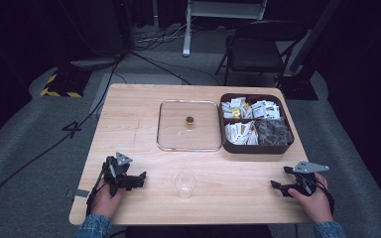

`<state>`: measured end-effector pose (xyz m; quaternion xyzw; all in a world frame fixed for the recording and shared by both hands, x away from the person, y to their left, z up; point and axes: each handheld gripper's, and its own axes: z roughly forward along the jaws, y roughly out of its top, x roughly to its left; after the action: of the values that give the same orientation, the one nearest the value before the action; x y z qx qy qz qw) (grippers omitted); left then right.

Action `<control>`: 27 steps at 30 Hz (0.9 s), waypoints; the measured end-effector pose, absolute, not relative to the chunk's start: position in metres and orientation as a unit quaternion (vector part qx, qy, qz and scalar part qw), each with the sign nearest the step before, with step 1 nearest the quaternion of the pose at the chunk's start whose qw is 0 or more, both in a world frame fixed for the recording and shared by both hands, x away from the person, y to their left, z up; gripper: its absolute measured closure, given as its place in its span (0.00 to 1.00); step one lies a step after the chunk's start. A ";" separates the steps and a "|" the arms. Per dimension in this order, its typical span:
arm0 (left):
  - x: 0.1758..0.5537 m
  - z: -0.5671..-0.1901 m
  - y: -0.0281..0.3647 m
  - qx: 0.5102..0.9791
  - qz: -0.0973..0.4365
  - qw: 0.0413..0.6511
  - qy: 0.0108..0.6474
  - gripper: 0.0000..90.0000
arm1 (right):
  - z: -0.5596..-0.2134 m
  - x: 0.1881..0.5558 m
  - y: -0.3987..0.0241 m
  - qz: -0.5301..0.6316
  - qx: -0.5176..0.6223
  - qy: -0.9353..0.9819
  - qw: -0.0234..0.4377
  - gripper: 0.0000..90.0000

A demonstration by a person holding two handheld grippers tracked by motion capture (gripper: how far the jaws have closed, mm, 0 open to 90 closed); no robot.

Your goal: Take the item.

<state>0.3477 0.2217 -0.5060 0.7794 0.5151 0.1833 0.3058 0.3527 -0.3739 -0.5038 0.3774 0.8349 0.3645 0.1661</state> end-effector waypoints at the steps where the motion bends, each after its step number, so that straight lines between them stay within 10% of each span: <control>1: 0.348 -0.506 0.222 0.779 0.183 0.306 0.515 0.00 | -0.504 0.353 -0.374 0.364 0.378 0.835 0.166 0.17; 27: 0.348 -0.506 0.222 0.780 0.183 0.305 0.515 0.00 | -0.482 0.347 -0.365 0.392 0.397 0.814 0.161 0.22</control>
<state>0.3478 0.2218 -0.5058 0.7797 0.5151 0.1830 0.3055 0.3469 -0.3649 -0.4819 0.3971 0.8142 0.3919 0.1607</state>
